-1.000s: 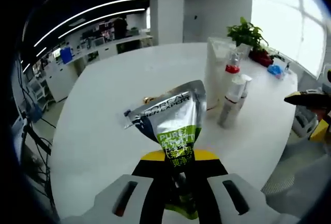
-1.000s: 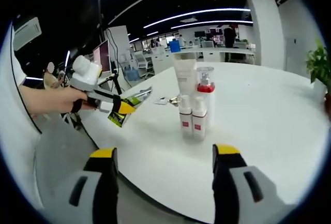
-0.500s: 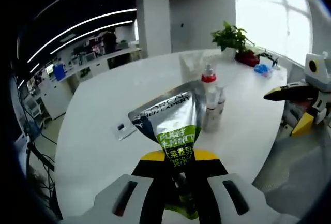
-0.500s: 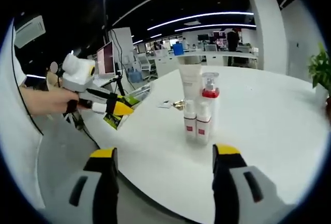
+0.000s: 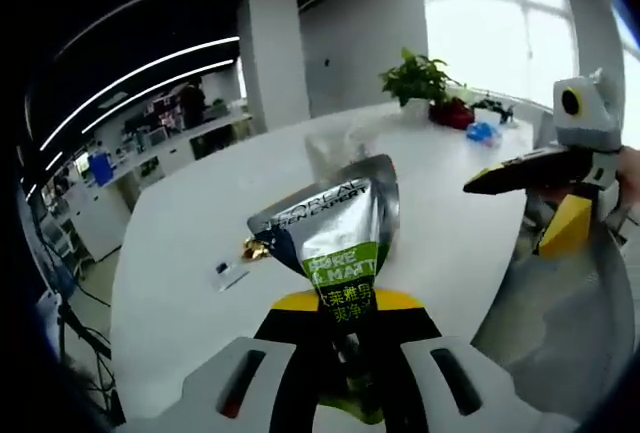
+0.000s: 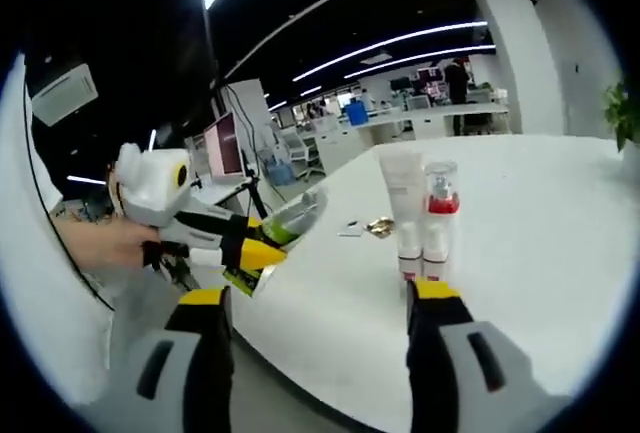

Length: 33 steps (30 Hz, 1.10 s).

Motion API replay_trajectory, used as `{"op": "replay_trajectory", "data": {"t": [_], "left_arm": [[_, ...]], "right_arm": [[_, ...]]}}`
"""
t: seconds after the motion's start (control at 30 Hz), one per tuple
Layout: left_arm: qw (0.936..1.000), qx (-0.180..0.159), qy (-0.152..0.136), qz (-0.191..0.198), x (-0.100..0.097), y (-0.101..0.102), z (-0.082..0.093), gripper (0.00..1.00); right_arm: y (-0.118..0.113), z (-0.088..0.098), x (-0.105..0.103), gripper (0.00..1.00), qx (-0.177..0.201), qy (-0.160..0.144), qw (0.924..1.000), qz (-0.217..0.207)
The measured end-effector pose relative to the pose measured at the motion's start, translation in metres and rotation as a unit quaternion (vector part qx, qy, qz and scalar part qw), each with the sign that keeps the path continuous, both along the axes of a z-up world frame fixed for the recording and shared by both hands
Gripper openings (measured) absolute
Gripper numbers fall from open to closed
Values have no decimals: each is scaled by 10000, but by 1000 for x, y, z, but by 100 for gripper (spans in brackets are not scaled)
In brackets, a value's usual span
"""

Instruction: Arrange the skincare products in the storage area until every visible bottle or jar stands upright without overlapping.

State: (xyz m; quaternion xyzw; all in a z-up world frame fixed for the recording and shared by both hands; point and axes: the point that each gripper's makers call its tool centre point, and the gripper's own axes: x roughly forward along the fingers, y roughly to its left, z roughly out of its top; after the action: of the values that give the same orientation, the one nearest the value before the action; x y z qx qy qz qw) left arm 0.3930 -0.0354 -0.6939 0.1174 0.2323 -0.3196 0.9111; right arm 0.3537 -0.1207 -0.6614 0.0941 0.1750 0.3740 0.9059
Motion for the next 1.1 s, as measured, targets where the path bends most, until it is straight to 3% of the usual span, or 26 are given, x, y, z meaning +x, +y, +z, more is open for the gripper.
{"op": "replay_trajectory", "data": {"t": [0.2, 0.37, 0.47, 0.57, 0.83, 1.0, 1.1], "left_arm": [[9997, -135, -47, -191, -12, -10, 9, 13], [9991, -144, -139, -360, -23, -18, 14, 13], [9986, -222, -179, -438, -27, -23, 19, 13], [9982, -269, -236, -482, -30, -26, 23, 13], [9980, -266, -276, -510, -31, -27, 25, 13], [9979, -269, -289, -521, -32, -30, 24, 13], [9977, -278, -319, -523, -32, -29, 25, 14]], "right_arm": [[19, 14, 3, 65, 813, 150, 9966, -59], [25, 21, 13, 59, 963, 120, 9952, -117], [29, 27, 19, 55, 1328, 153, 9908, -221], [31, 24, 21, 51, 1435, 188, 9889, -327], [27, 22, 26, 23, 1567, 236, 9854, -625], [25, 26, 28, 17, 1724, 229, 9820, -743], [24, 30, 27, 13, 2061, 345, 9747, -788]]}}
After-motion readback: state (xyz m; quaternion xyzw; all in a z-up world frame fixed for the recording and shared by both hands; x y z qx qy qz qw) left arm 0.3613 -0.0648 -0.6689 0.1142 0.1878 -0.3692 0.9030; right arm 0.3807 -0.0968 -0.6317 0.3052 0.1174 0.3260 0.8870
